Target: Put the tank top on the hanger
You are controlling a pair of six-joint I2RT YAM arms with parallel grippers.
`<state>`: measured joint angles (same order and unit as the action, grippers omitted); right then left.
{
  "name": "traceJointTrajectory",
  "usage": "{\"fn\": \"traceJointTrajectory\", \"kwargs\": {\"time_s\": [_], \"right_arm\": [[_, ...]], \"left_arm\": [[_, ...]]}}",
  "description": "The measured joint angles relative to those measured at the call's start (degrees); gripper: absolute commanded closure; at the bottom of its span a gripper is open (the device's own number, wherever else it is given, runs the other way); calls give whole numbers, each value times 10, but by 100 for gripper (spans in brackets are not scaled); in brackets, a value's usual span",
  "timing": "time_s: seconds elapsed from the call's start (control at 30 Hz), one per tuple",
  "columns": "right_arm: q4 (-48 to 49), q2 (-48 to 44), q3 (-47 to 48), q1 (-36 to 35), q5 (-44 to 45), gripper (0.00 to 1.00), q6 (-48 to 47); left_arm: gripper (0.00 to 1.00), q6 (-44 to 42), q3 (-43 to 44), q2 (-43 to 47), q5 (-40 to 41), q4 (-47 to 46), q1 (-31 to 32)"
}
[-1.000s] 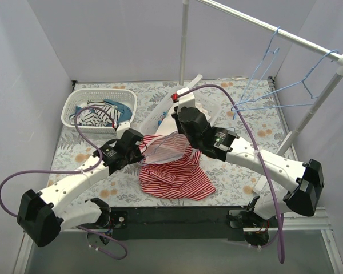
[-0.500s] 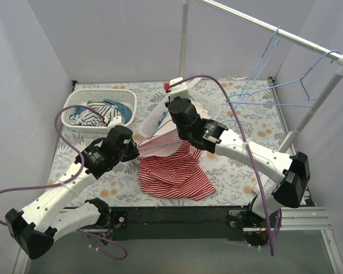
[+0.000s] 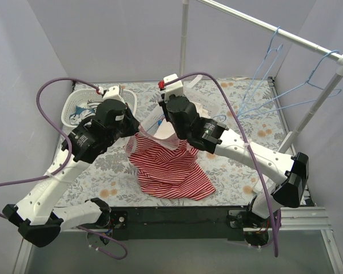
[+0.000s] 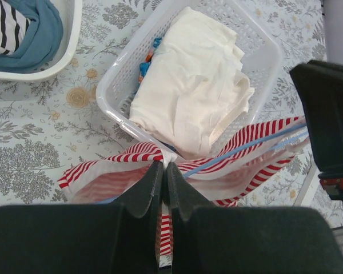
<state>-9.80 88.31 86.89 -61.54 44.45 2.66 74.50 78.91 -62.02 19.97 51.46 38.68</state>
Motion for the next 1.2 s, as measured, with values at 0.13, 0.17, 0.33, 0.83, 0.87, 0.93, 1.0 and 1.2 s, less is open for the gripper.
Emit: {"fn": "traceJointTrajectory", "kwargs": {"time_s": [0.13,0.17,0.33,0.83,0.87,0.93,1.0,1.2], "right_arm": [[-6,27,90,0,-2,99,-5],[-5,36,115,0,-3,99,-8],[-8,66,200,0,-6,99,-18],[-20,76,244,-24,-28,99,-63],[-22,74,244,-26,-31,99,-67],[-24,67,245,-30,-44,99,-78],[-26,58,249,-37,-57,99,-88],[-24,15,255,-49,-88,99,-100]], "left_arm": [[100,-19,49,-11,-17,16,0],[100,-23,63,-14,-20,21,0],[89,-34,112,-15,-31,27,-2],[36,-116,245,1,-33,23,-3],[36,-127,244,10,-33,21,-3],[39,-147,235,27,-35,19,-3],[43,-166,226,40,-45,19,-3],[44,-212,206,36,-113,33,-3]]}}
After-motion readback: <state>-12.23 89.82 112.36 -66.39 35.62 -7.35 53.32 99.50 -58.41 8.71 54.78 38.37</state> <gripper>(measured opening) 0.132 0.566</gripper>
